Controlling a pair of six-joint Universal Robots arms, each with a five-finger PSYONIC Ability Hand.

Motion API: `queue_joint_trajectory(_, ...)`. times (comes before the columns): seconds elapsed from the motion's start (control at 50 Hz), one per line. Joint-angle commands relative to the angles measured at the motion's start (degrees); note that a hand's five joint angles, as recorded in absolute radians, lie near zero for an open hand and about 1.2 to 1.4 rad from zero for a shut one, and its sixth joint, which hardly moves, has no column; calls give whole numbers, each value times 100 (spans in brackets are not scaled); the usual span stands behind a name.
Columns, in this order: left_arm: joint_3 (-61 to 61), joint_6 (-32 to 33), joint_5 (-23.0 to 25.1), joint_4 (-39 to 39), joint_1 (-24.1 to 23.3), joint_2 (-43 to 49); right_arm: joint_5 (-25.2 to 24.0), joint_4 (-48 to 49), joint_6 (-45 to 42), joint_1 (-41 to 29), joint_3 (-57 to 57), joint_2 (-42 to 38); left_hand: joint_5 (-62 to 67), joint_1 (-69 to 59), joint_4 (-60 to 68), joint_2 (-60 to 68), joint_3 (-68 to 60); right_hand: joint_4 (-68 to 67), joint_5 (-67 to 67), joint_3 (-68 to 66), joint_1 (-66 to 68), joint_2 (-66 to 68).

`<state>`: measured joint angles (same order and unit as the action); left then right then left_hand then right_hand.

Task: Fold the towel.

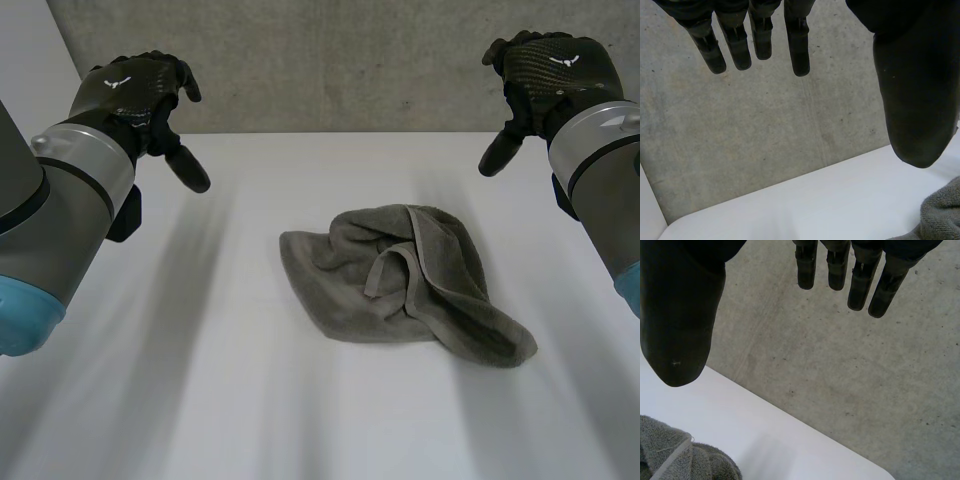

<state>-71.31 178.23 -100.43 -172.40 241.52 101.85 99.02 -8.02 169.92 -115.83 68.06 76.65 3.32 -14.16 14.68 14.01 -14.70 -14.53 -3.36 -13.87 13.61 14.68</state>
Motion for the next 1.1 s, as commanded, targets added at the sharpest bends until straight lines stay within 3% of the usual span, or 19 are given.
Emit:
queue_joint_trajectory(0.02, -23, 2, 15, -12, -9, 10, -242, -243, -142, -19, -143, -1, -277, 361, -413, -346, 415, 453, 336, 387, -361, -468)
queue_joint_trajectory(0.08, -32, 19, 85, -21, -149, 54, -489, -508, -398, -37, -214, -1, -226, 310, -363, -296, 364, 453, 336, 387, -361, -468)
queue_joint_trajectory(0.12, -128, 45, 408, -21, -377, 272, -1162, -1260, -1307, -54, -223, -10, -159, 243, -296, -229, 297, 453, 336, 387, -361, -468)
queue_joint_trajectory(0.14, -129, 46, 410, -21, -378, 274, -1166, -1264, -1312, -54, -223, -10, -159, 243, -295, -228, 297, 453, 336, 387, -361, -468)
queue_joint_trajectory(0.18, -173, 46, 665, -21, -475, 414, -1787, -1938, -2021, -19, 82, -54, -159, 243, -295, -228, 297, 233, 116, 167, -141, -248)
queue_joint_trajectory(0.22, -269, 46, 1181, -21, -649, 738, -1999, -1906, -2050, -28, 433, -28, -159, 243, -295, -228, 297, -191, -308, -256, 283, 176)
queue_joint_trajectory(0.28, -357, 54, 1543, -30, -851, 1089, -2150, -1451, -2050, -28, 1223, -10, -159, 243, -295, -228, 297, -212, -329, -277, 304, 197)
queue_joint_trajectory(0.56, -190, 37, 1711, -531, -1230, 2436, -2010, 1415, -2138, -1, 4232, 219, -24, 108, -161, -94, 163, -463, -580, -528, 555, 448)
queue_joint_trajectory(0.78, 319, 2, 1632, -557, -1520, 3226, -1017, 2102, -2393, 262, 4365, -396, 177, -93, 41, 108, -39, -1322, -1439, -1387, 1414, 1307)
queue_joint_trajectory(0.98, 311, 10, 1474, -557, -1705, 3411, -928, 2621, -2446, 359, 4321, -844, 362, -278, 226, 293, -224, -1859, -1976, -1925, 1951, 1844)
queue_joint_trajectory(1.1, 346, -7, 1131, -566, -1705, 3420, -928, 2709, -2446, 376, 4259, -941, 1372, -1288, 1235, 1302, -1234, -2752, -2869, -2817, 2844, 2737)
